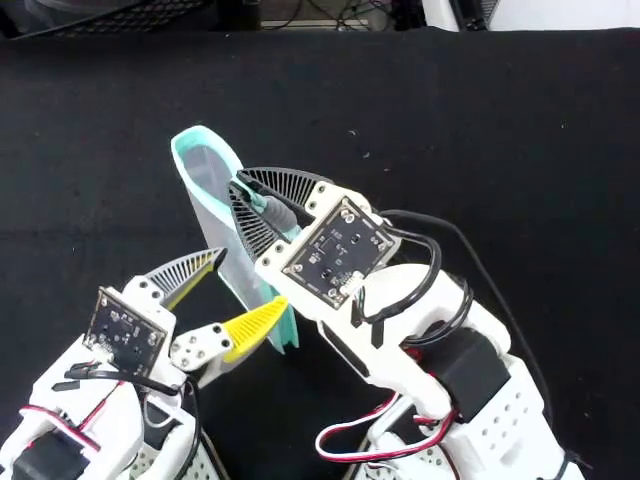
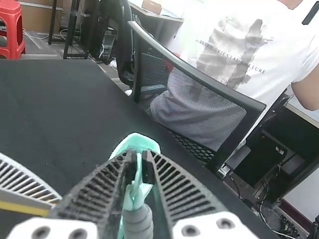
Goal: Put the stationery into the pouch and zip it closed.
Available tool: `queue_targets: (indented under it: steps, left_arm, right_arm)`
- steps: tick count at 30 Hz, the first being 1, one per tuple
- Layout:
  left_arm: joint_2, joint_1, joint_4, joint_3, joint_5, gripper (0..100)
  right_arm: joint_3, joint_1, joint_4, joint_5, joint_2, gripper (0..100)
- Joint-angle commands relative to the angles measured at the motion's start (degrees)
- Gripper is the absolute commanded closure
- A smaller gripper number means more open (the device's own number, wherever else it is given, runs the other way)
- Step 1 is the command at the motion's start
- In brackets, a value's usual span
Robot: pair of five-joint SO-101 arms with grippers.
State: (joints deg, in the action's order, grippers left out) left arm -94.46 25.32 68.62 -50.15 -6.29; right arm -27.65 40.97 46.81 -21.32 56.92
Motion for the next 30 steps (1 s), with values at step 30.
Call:
queue_targets:
  steps: [30]
  left_arm:
    - [0.4, -14.7, -12.9, -10.7, -2.2, 69]
  right_arm:
    - [14.1, 0.1, 23.0, -18.1, 0.5, 98.6]
